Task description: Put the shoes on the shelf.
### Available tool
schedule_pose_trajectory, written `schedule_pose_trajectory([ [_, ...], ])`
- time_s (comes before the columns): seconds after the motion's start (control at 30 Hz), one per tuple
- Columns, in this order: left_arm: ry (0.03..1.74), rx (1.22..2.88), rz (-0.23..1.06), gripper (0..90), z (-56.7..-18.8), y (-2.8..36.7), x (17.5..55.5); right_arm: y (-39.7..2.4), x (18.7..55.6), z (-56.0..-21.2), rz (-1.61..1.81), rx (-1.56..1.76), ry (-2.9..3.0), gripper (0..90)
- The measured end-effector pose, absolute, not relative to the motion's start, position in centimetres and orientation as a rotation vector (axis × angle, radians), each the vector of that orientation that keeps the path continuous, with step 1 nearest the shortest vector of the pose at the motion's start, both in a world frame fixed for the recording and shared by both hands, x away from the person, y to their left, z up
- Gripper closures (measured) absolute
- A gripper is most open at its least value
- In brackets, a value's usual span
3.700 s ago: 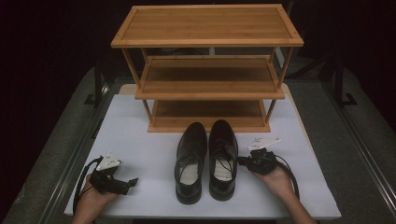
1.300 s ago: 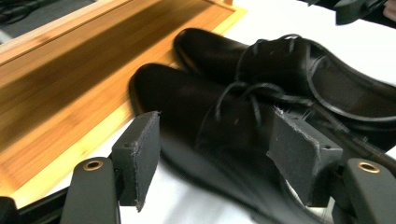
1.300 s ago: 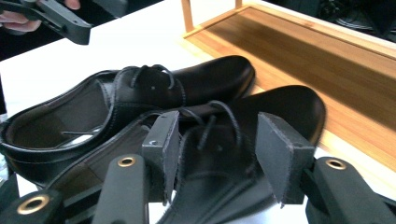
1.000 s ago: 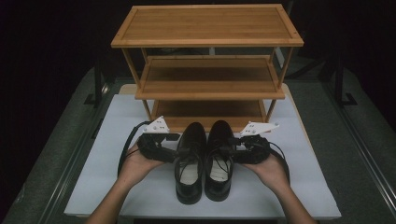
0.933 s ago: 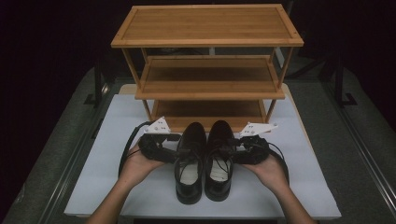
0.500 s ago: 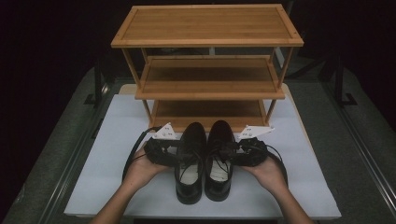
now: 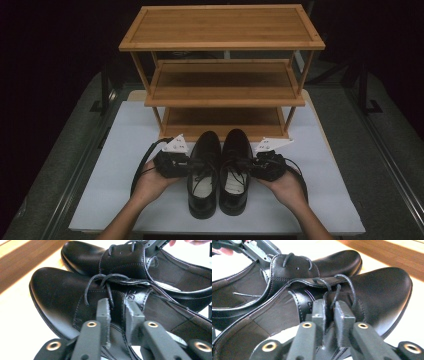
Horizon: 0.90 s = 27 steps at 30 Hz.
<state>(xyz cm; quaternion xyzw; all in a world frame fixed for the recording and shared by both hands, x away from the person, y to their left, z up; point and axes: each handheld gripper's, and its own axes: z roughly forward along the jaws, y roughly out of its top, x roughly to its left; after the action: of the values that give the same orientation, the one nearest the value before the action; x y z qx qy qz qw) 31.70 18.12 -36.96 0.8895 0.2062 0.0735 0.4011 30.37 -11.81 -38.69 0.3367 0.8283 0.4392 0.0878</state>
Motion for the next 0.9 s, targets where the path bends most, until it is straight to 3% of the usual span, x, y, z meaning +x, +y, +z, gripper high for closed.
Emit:
schedule_pose_trajectory([
  [0.2,0.533,2.247,0.217,86.7,-37.0,18.1,31.4,-11.9,30.2,-38.8,1.308,1.005,2.453,86.5],
  [0.9,0.57,2.21,0.318,87.7,-35.7,20.1,31.2,-13.7,30.1,-38.0,1.322,1.054,2.34,87.1],
])
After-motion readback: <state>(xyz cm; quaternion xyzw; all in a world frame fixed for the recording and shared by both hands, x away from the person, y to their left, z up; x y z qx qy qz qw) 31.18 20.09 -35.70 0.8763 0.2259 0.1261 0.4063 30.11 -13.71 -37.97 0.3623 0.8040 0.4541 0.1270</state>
